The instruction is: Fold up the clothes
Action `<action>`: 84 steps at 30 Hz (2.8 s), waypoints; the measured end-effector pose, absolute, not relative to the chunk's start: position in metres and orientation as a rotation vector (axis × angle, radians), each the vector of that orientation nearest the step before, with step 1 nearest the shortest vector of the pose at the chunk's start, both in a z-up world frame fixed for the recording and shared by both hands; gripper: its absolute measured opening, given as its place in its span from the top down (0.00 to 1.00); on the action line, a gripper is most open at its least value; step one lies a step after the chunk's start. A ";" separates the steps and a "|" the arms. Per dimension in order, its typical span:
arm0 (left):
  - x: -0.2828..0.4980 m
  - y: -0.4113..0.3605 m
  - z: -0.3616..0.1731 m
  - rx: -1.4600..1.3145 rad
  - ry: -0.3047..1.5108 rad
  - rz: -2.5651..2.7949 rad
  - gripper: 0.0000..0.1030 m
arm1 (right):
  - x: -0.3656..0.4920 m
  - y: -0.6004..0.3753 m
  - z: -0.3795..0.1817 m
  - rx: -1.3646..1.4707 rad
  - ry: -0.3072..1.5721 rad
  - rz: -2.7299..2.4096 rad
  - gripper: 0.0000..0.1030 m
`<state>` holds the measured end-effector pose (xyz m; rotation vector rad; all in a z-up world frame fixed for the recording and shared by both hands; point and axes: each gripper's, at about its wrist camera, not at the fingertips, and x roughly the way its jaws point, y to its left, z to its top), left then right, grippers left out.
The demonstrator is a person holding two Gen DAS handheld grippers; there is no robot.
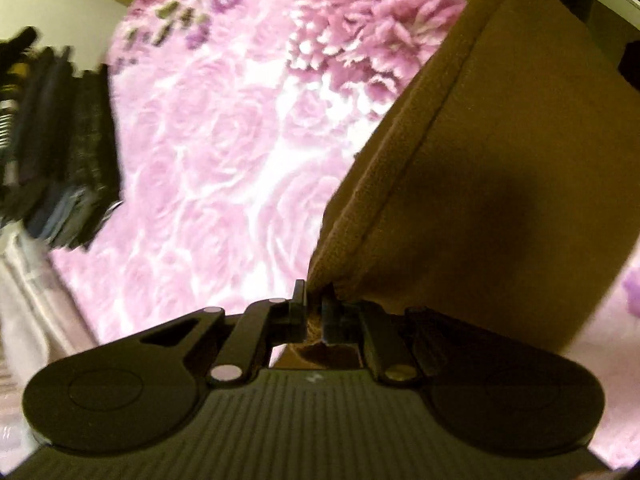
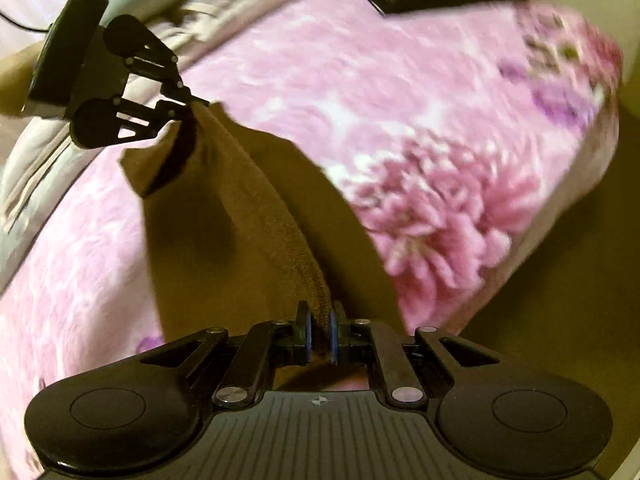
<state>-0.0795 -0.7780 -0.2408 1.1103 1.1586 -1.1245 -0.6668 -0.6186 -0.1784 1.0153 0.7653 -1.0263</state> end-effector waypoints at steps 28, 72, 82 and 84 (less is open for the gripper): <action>-0.173 -0.636 -0.224 0.285 1.467 -0.039 0.51 | -0.603 -0.660 -0.181 0.946 0.811 -0.980 0.26; -0.143 -0.855 -0.233 -0.558 1.302 0.808 0.43 | -0.618 -0.654 -0.228 0.950 1.110 -0.713 0.25; -0.098 -0.938 -0.210 -0.465 1.211 0.839 0.38 | -0.641 -0.627 -0.208 0.839 1.167 -0.849 0.25; -0.091 -0.955 -0.206 -0.439 1.183 0.859 0.38 | -0.637 -0.614 -0.200 0.771 1.147 -0.849 0.25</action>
